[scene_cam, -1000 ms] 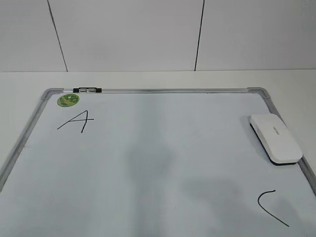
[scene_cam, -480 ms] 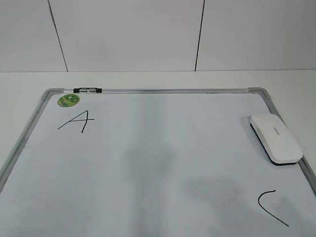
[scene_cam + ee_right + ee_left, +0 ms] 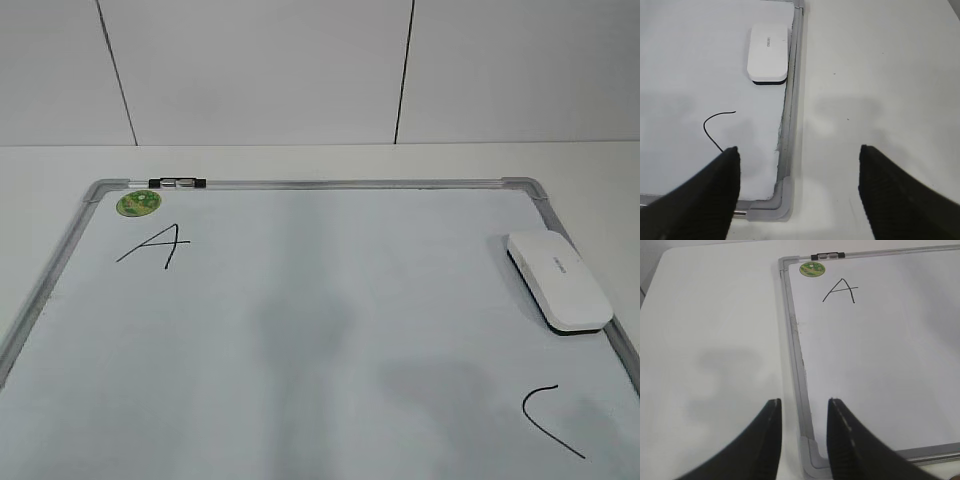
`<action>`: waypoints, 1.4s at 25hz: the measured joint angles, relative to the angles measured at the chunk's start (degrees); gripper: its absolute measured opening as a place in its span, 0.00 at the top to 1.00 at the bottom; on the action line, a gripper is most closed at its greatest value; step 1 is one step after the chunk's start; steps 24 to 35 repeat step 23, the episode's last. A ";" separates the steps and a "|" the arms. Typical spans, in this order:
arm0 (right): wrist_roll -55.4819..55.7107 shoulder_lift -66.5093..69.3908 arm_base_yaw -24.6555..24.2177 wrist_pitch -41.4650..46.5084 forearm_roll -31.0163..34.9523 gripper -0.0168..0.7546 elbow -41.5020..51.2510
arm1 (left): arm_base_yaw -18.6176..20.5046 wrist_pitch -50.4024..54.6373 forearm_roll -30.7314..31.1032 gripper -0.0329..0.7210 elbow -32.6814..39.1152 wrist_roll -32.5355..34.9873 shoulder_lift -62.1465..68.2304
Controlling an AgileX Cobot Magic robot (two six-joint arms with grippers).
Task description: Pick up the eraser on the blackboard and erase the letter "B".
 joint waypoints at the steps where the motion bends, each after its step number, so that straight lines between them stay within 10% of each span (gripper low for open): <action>1: 0.00 0.00 0.00 0.00 -0.09 0.24 0.00 | 0.00 0.00 0.00 0.64 0.00 0.00 0.00; 35: -0.12 0.00 0.00 0.00 1.95 0.24 0.00 | 0.00 0.00 0.00 0.64 0.00 0.00 0.00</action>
